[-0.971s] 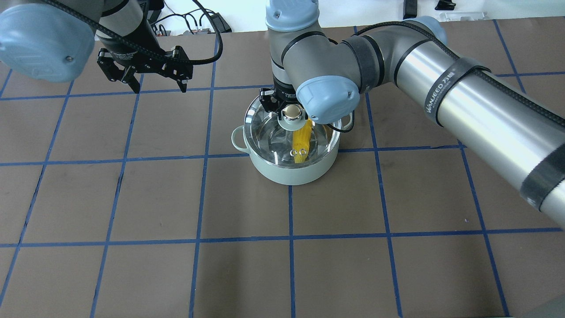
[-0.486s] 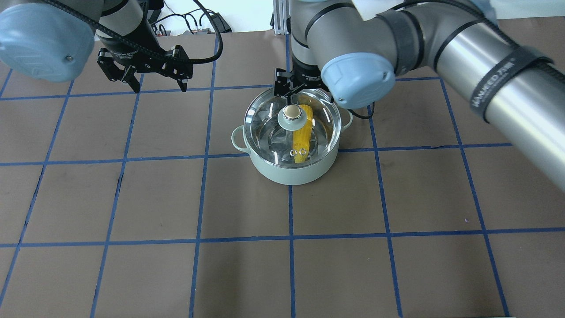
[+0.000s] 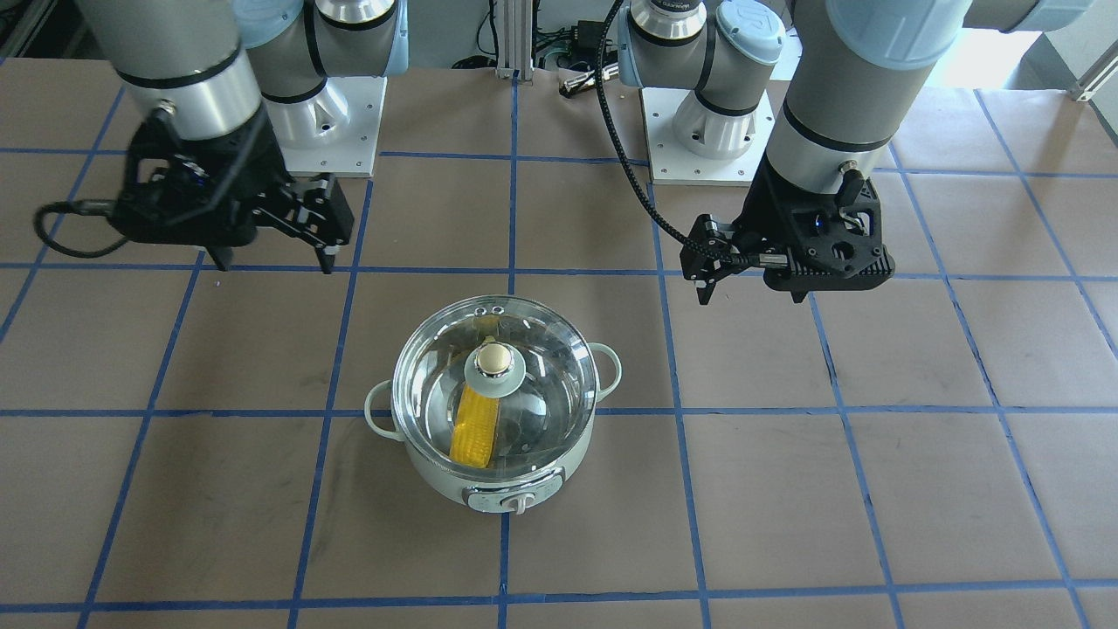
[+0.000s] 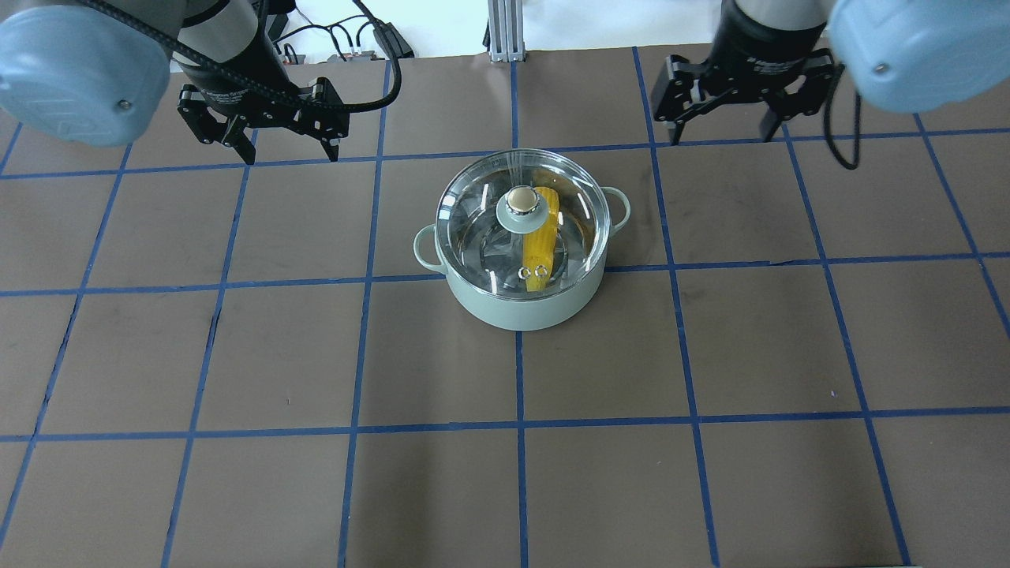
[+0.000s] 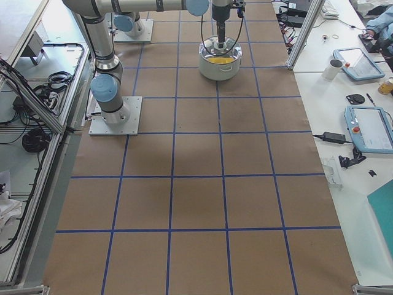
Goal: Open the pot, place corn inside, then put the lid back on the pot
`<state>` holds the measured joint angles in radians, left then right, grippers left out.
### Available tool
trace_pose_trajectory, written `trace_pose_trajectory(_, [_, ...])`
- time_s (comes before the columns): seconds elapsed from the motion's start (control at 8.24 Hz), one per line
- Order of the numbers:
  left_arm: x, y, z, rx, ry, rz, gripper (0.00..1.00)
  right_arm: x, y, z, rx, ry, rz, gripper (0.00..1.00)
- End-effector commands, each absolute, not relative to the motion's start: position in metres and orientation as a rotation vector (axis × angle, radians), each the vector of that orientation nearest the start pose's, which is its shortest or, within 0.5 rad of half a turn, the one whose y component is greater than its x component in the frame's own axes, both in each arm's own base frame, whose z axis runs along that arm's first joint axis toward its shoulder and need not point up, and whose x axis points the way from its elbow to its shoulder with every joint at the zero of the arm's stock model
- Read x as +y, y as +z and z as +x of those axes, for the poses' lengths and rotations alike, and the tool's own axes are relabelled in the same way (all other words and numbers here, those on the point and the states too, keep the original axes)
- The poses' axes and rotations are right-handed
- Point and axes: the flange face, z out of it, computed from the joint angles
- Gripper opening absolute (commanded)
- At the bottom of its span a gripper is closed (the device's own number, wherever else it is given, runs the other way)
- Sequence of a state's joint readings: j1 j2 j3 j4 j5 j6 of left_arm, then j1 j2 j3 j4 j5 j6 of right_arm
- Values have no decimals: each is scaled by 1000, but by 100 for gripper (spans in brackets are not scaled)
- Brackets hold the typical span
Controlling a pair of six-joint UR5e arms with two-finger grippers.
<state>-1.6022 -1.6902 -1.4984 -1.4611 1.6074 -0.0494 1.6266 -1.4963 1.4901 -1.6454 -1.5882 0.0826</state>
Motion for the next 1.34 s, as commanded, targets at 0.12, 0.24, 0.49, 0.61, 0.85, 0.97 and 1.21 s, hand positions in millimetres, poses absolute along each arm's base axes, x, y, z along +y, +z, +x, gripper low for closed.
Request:
trace_pose_trajectory(0.12, [-543, 474, -147, 3107, -102, -28, 100, -505, 522, 97, 3153, -89, 148, 100])
trace_pose_trajectory(0.24, [-542, 475, -147, 3106, -105, -28, 100, -505, 521, 98, 3152, -84, 146, 100])
trace_pose_trajectory(0.49, [-542, 475, -147, 3101, -105, -26, 100, -504, 519, 100, 3135, -77, 144, 100])
trace_pose_trajectory(0.61, [-542, 475, -147, 3106, -105, -23, 100, -504, 518, 103, 3100, -75, 148, 100])
trace_pose_trajectory(0.85, [-542, 475, -147, 3099, -102, -21, 100, -504, 517, 106, 3096, -70, 139, 100])
trace_pose_trajectory(0.97, [-542, 474, -147, 3099, -100, -16, 100, -505, 516, 108, 3096, -68, 134, 100])
trace_pose_trajectory(1.21, [-542, 476, -147, 3101, -104, -9, 100, -506, 514, 108, 3094, -65, 136, 100])
